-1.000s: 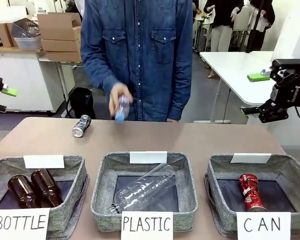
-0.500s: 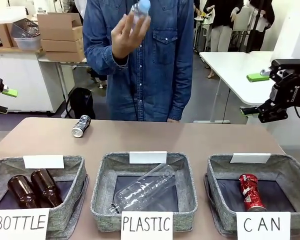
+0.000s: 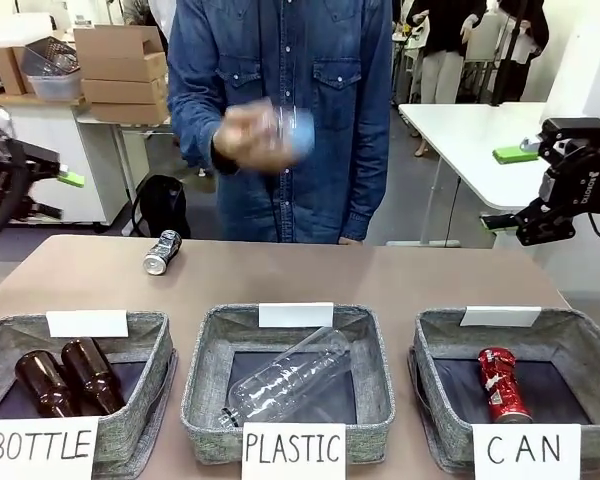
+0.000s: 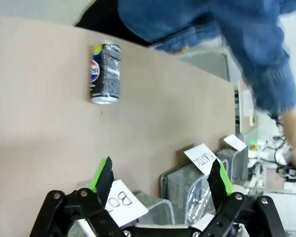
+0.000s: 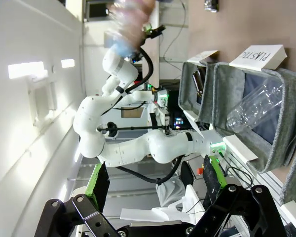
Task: Sort the can waste into the basket.
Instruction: Pick up the can waste from the table and place it in the right Fabric basket.
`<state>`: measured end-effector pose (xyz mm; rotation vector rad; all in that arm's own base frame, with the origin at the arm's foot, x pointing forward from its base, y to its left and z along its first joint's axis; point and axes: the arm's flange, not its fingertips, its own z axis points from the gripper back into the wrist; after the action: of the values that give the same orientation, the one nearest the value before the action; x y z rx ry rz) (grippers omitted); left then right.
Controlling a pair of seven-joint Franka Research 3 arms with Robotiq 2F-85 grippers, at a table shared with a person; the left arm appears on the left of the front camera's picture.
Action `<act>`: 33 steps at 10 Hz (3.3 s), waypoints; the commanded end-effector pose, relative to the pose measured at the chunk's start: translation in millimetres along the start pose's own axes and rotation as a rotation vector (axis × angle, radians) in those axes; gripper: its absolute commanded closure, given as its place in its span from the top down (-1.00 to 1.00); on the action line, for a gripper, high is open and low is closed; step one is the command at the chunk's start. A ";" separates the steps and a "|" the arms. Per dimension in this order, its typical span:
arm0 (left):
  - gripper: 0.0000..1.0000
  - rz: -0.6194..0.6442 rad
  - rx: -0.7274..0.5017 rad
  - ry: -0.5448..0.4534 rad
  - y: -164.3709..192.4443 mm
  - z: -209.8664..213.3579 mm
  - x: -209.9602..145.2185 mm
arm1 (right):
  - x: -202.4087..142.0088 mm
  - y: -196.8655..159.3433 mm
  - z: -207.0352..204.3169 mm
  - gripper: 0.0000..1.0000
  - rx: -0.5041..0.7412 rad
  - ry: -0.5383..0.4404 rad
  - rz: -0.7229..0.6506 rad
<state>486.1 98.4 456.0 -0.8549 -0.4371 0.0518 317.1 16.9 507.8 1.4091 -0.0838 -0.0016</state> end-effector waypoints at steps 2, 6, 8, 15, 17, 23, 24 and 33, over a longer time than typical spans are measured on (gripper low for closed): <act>1.00 0.130 -0.014 -0.219 41.5 87.9 -30.5 | -0.5 3.4 1.1 1.00 -0.001 0.006 -0.003; 1.00 0.125 -0.013 -0.260 50.8 107.1 -49.4 | -0.5 3.4 1.1 1.00 -0.001 0.006 -0.003; 1.00 0.093 0.001 -0.219 41.9 96.9 -43.0 | -0.5 3.4 1.1 1.00 -0.001 0.006 -0.003; 1.00 0.083 0.151 -0.144 14.1 29.9 3.9 | -0.5 3.4 1.1 1.00 -0.001 0.006 -0.003; 1.00 0.035 0.215 -0.115 2.4 -12.4 14.3 | -0.5 3.4 1.1 1.00 -0.001 0.006 -0.003; 1.00 -0.225 0.466 -0.029 -25.0 -169.9 48.3 | -0.5 3.4 1.1 1.00 -0.001 0.006 -0.003; 1.00 -0.243 0.476 0.008 -22.1 -192.7 49.6 | -0.5 3.4 1.1 1.00 -0.001 0.006 -0.003; -0.20 -0.317 0.686 0.160 -5.6 -271.0 27.1 | -0.5 3.4 1.1 1.00 -0.001 0.006 -0.003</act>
<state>613.0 -92.6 313.3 -0.1423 -0.3629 -0.1686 317.0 17.1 507.8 1.4091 -0.0829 -0.0009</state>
